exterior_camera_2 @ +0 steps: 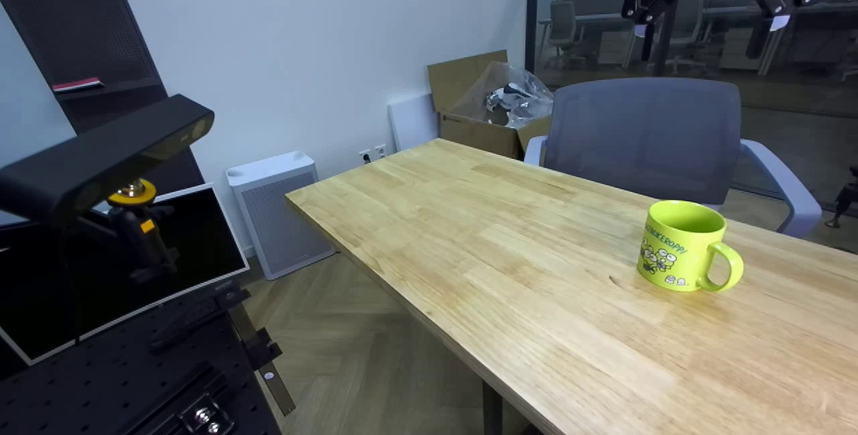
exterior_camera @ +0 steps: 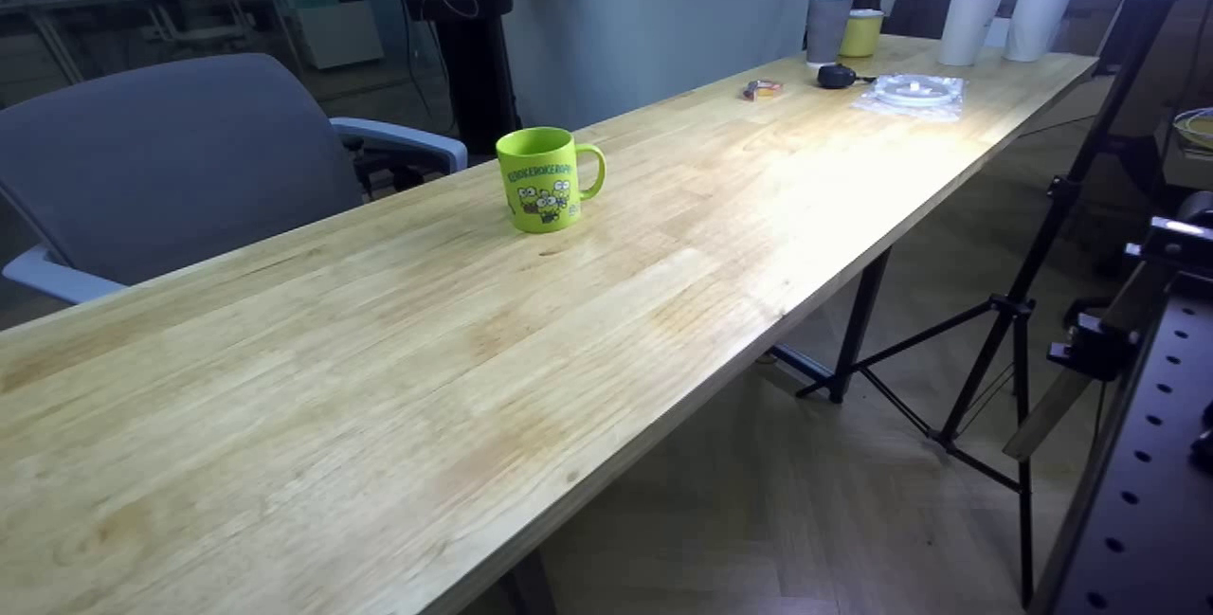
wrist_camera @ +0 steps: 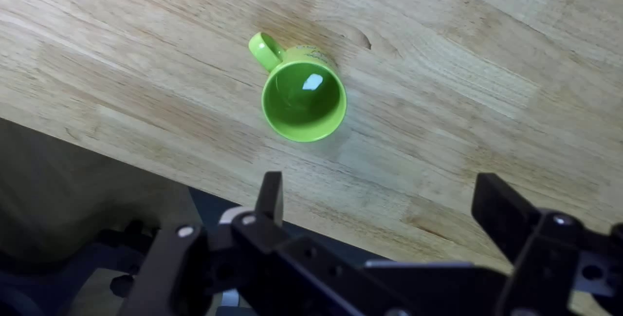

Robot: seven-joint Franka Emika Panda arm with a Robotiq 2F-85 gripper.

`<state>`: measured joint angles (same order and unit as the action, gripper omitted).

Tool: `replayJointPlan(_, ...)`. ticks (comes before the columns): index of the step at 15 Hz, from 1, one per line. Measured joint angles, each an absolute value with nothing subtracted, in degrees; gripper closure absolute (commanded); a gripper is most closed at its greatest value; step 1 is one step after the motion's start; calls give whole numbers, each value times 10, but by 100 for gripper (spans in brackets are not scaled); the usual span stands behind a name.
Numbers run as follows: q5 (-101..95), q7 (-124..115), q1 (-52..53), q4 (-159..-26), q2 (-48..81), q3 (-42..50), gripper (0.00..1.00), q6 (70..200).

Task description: Move green mug to the left

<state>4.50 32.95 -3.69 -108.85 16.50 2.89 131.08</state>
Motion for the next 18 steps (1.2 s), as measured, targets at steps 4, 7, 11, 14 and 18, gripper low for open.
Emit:
replayJointPlan(4,45,328,-39,-1065,200,19,0,1312)
replayJointPlan(7,44,328,-44,-1060,221,15,0,1318)
replayJointPlan(11,43,328,-53,-1060,245,13,0,1322)
replayJointPlan(14,41,327,-57,-1060,258,11,0,1314)
replayJointPlan(18,41,327,-59,-1058,253,6,0,1295)
